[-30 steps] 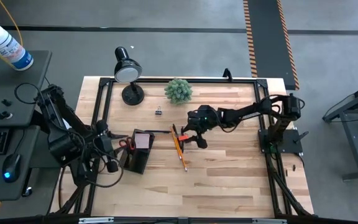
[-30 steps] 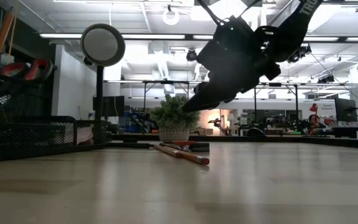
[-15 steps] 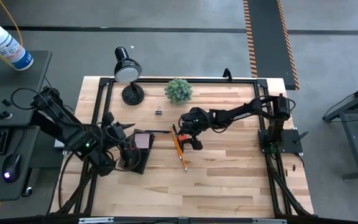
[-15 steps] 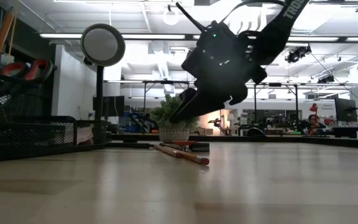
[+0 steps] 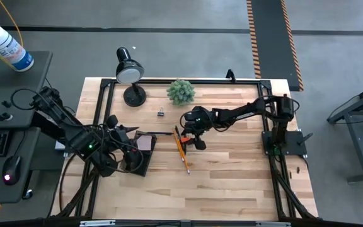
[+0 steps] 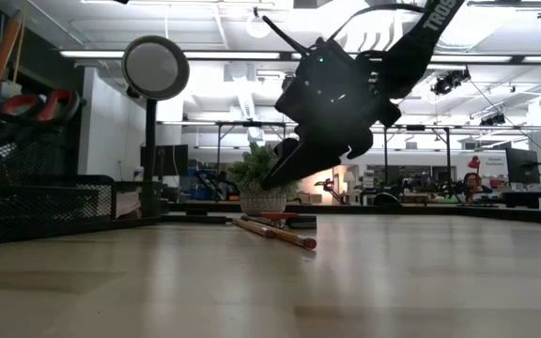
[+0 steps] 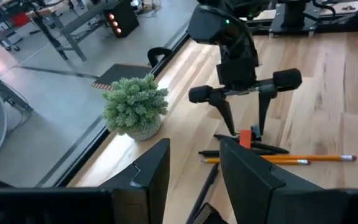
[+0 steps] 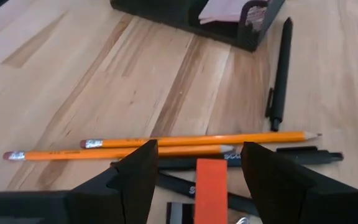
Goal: Pick and place office supplies into organizer
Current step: Put the orange eraser into the desk organizer
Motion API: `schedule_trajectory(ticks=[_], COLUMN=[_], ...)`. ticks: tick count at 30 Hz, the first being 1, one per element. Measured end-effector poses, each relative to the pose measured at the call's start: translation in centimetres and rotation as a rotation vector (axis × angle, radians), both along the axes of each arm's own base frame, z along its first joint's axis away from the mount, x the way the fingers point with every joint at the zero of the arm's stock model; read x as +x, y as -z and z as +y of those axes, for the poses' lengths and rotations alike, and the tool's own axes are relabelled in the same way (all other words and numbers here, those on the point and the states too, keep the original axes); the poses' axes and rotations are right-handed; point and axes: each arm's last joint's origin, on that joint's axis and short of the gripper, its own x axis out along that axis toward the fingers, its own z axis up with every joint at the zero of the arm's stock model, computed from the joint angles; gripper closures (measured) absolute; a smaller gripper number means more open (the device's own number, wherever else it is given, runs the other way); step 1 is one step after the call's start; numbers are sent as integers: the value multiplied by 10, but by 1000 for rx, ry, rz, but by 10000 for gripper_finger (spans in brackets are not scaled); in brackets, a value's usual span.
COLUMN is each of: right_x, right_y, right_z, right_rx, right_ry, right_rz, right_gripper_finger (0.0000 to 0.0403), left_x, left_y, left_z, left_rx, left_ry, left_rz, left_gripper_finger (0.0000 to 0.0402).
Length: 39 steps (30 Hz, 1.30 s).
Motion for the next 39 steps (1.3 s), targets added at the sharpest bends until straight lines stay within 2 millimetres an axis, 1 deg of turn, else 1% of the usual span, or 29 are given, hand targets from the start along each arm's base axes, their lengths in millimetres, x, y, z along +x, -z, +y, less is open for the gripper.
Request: schedule_trajectory(ticks=[9,14,21,32,39], right_x=[-2,-1,0,-2,-2], right_y=[4,16,21,22,23], right_z=[-1,-1,-1,-1,-1], right_rx=[-35,-28,-21,-17,-18], right_ry=[38,42,54,53,55], right_rz=[41,80,85,109,120], right_gripper_finger=[183,183,185,243,256], left_x=[0,0,0,0,0], left_y=[0,0,0,0,0], left_z=[0,0,0,0,0], left_rx=[8,11,10,8,8], left_ry=[5,4,5,6,6], left_rz=[7,6,9,11,12], left_gripper_finger=[273,273,273,273,273])
